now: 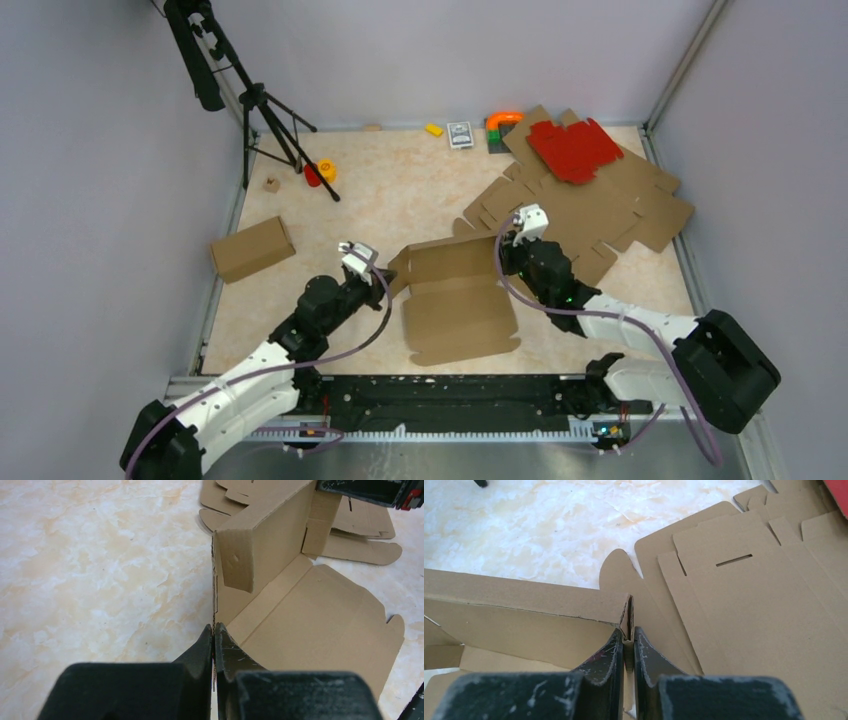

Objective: Fold the paper box

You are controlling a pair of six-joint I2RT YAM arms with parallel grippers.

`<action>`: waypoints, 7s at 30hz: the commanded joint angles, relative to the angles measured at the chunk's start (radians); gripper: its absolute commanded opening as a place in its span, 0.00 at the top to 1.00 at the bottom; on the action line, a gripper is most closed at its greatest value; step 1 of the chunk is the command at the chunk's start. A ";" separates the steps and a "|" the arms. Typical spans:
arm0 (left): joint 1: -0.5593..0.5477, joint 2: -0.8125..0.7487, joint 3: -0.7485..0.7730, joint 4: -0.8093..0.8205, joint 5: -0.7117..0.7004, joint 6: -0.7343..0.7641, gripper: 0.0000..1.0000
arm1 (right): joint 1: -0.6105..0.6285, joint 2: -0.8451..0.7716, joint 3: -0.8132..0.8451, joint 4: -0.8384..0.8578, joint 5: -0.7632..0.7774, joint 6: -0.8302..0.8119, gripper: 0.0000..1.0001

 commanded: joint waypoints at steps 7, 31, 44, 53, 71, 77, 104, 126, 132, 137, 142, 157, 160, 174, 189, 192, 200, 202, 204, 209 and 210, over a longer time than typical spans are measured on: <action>-0.003 -0.046 -0.001 -0.028 -0.039 -0.093 0.99 | 0.137 0.022 -0.180 0.514 0.172 -0.163 1.00; -0.003 -0.116 -0.117 -0.033 -0.072 -0.280 1.00 | 0.298 0.192 -0.307 0.634 0.293 -0.071 0.96; -0.006 -0.117 -0.088 -0.056 0.004 -0.285 0.87 | 0.298 0.179 -0.274 0.482 0.260 -0.030 0.96; -0.005 -0.040 -0.050 -0.040 0.014 -0.278 0.44 | 0.298 0.149 -0.230 0.458 0.281 -0.137 0.97; 0.138 -0.263 0.067 -0.390 0.031 -0.437 0.14 | 0.212 0.109 -0.163 0.312 0.270 -0.192 0.93; 0.305 -0.299 0.064 -0.403 -0.037 -0.544 0.43 | 0.197 0.128 -0.137 0.287 0.242 -0.192 0.93; 0.155 0.119 0.123 -0.198 0.328 -0.162 0.64 | 0.195 0.152 -0.108 0.265 0.184 -0.191 0.93; 0.095 0.224 0.128 -0.109 0.170 -0.134 0.54 | 0.195 0.152 -0.103 0.259 0.166 -0.192 0.93; 0.094 0.259 0.128 -0.051 0.210 -0.141 0.52 | 0.195 0.158 -0.099 0.256 0.160 -0.192 0.94; 0.080 0.270 0.131 -0.038 0.197 -0.138 0.51 | 0.195 0.162 -0.096 0.255 0.157 -0.192 0.94; 0.070 0.260 0.131 -0.037 0.187 -0.136 0.46 | 0.195 0.169 -0.091 0.251 0.151 -0.192 0.94; 0.018 0.360 0.203 -0.089 0.021 -0.180 0.52 | 0.196 0.174 -0.088 0.247 0.138 -0.192 0.94; 0.007 0.371 0.215 -0.107 -0.044 -0.206 0.56 | 0.194 0.177 -0.086 0.245 0.139 -0.192 0.94; -0.013 0.385 0.203 -0.073 -0.166 -0.243 0.92 | 0.195 0.172 -0.086 0.245 0.116 -0.192 0.94; -0.041 0.457 0.222 -0.047 -0.341 -0.257 1.00 | 0.254 0.143 -0.078 0.221 0.151 -0.214 0.94; -0.043 0.482 0.231 -0.051 -0.406 -0.264 1.00 | 0.273 0.111 -0.087 0.209 0.159 -0.211 0.94; -0.045 0.555 0.247 -0.011 -0.515 -0.238 1.00 | 0.306 0.066 -0.096 0.197 0.188 -0.204 0.97; -0.048 0.587 0.260 -0.016 -0.543 -0.218 1.00 | 0.317 0.067 -0.093 0.197 0.201 -0.213 0.97; -0.053 0.614 0.265 -0.014 -0.565 -0.197 1.00 | 0.319 0.065 -0.091 0.193 0.219 -0.215 0.97; -0.054 0.641 0.272 -0.044 -0.627 -0.190 1.00 | 0.320 0.046 -0.092 0.180 0.278 -0.209 0.99; -0.054 0.643 0.273 -0.050 -0.633 -0.193 1.00 | 0.321 0.043 -0.093 0.178 0.284 -0.207 0.99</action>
